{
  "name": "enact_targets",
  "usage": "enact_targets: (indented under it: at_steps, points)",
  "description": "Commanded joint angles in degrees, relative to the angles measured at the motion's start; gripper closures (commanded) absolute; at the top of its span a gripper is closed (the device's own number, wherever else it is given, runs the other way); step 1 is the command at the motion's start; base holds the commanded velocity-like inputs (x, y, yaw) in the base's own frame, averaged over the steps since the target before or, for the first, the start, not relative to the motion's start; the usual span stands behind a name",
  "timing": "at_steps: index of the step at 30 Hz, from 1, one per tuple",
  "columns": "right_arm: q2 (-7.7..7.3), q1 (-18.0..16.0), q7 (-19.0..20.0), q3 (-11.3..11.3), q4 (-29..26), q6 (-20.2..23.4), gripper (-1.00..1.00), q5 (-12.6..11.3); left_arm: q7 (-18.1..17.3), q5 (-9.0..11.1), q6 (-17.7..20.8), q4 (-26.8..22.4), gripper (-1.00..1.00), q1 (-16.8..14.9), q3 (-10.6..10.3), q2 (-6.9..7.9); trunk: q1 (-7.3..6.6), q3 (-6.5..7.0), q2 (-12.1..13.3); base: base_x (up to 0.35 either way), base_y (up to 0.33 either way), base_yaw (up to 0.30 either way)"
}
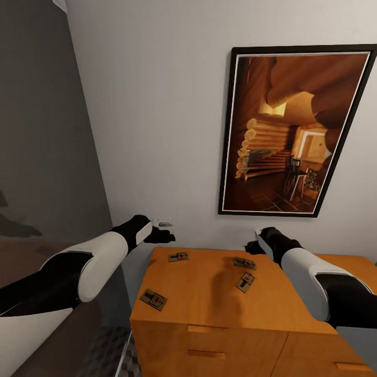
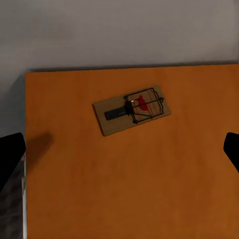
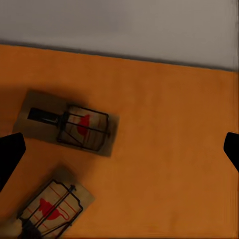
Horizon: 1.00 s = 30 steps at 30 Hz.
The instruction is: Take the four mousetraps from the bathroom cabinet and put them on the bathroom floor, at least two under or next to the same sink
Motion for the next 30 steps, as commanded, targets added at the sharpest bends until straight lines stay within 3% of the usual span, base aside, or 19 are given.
enact_targets:
  at_steps: [1,18,30]
  points:
    - [-0.32,0.0,0.4,-0.2,-0.3,0.6,-1.0,0.4,-0.1,0.2,0.3,-0.1,-1.0,0.0,-0.1,0.0,0.02,-0.03,0.0,0.0,0.0,0.0]
    - [-5.81,0.0,5.9,-0.4,-3.0,3.3,-1.0,0.3,-0.2,0.1,0.3,-0.9,-1.0,0.0,-2.0,-0.06,0.02,-0.03,0.0,0.0,0.0,0.0]
    - [-9.69,0.0,9.7,-0.4,-2.3,3.0,-1.0,0.2,-3.8,-0.1,0.2,-2.3,-1.0,0.0,-3.4,0.02,0.02,-0.03,0.0,0.0,0.0,0.0]
